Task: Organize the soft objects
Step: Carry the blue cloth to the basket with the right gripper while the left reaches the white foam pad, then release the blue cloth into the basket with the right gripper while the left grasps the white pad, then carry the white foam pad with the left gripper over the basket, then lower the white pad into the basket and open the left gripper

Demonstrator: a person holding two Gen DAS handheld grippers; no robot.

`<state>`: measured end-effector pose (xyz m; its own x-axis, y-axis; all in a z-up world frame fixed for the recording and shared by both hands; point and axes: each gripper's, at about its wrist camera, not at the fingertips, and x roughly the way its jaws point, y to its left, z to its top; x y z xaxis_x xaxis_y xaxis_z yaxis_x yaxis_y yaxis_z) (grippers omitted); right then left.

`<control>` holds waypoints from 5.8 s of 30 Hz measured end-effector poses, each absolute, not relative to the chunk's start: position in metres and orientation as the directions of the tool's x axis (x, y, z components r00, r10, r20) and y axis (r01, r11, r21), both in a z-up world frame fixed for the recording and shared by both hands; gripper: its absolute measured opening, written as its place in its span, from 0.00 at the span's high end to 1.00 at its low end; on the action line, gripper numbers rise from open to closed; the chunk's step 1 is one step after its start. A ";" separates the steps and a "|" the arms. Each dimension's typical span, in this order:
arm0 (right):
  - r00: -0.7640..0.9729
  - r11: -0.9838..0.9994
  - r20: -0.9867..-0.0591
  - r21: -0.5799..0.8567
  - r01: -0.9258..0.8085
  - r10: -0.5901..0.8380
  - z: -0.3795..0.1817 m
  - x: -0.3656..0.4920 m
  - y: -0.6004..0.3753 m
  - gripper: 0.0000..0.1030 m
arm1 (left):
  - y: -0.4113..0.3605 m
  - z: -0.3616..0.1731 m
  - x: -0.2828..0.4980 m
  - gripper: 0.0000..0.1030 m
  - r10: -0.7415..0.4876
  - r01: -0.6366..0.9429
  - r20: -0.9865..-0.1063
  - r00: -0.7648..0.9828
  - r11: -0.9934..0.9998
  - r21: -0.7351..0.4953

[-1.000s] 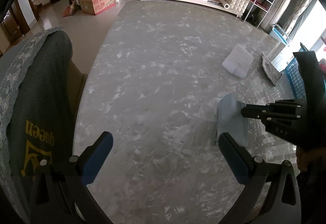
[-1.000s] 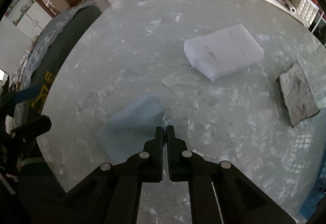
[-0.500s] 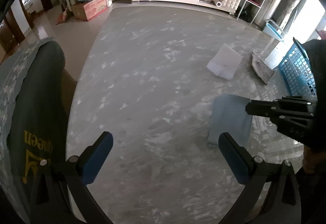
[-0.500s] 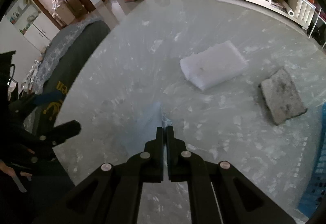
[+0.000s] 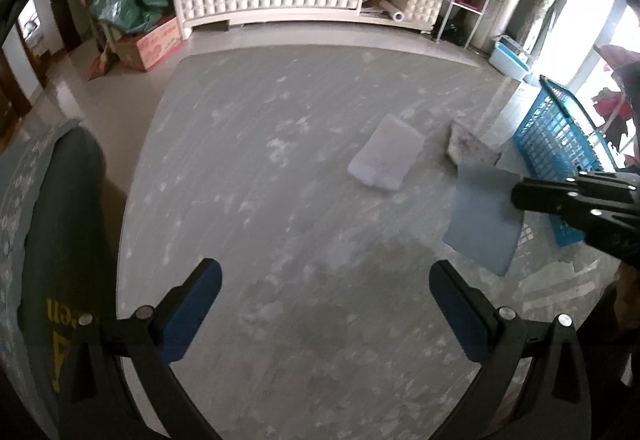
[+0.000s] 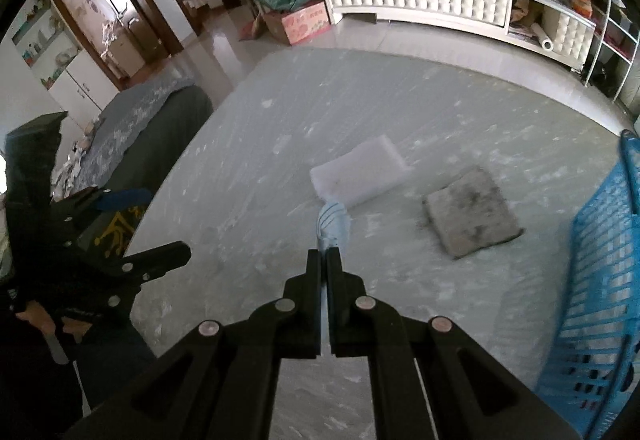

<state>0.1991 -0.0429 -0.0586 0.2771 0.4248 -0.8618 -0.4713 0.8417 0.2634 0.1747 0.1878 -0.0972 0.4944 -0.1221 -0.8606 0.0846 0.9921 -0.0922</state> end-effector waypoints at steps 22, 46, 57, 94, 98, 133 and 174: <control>0.379 0.895 -0.836 0.261 -0.361 0.397 -0.015 0.228 -0.140 0.98 | 0.122 -0.155 0.295 0.00 -0.168 0.406 -0.896 0.410 0.914 0.014; 0.522 0.947 -0.792 0.235 -0.220 0.318 0.016 0.227 -0.220 0.98 | 0.092 -0.195 0.339 0.00 -0.167 0.462 -0.925 0.341 0.887 0.010; 0.475 0.957 -0.832 0.279 -0.085 0.285 -0.022 0.229 -0.254 0.98 | 0.076 -0.196 0.339 0.11 -0.178 0.478 -0.922 0.344 0.878 0.008; 0.350 0.988 -0.930 0.145 0.057 0.116 -0.050 0.241 -0.273 0.27 | 0.074 -0.167 0.308 0.54 -0.180 0.432 -0.915 0.362 0.902 -0.006; 0.388 0.988 -0.913 0.153 0.028 0.130 -0.033 0.233 -0.267 0.05 | 0.070 -0.148 0.294 0.54 -0.194 0.427 -0.905 0.378 0.904 -0.016; 0.540 0.994 -0.836 0.100 -0.033 0.102 0.017 0.123 -0.299 0.00 | -0.077 0.028 0.158 0.54 -0.339 0.559 -0.804 0.488 0.829 -0.011; 0.488 0.983 -0.858 0.182 -0.001 0.159 -0.035 0.138 -0.362 0.00 | -0.229 -0.073 0.235 0.53 -0.302 0.686 -0.908 0.291 0.727 -0.022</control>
<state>0.1383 -0.3620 -0.0349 0.4882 0.1588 -0.8581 -0.0005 0.9834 0.1817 0.2352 -0.2292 -0.0726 0.2911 -0.3016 -0.9079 0.6861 0.7272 -0.0216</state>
